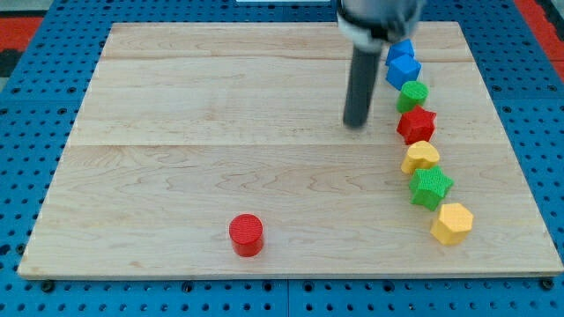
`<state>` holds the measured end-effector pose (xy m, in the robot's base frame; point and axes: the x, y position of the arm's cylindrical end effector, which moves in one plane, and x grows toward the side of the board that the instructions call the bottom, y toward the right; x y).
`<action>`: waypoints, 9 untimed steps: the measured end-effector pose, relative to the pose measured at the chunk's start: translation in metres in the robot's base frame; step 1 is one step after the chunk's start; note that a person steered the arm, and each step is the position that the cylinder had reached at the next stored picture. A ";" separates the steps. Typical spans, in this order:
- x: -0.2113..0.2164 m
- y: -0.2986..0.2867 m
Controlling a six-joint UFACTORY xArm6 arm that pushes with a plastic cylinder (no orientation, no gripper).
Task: Move the red circle to the top side of the blue triangle
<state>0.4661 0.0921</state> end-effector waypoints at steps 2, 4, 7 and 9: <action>0.139 -0.171; 0.134 -0.240; 0.061 -0.242; 0.108 -0.233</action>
<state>0.5738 -0.1411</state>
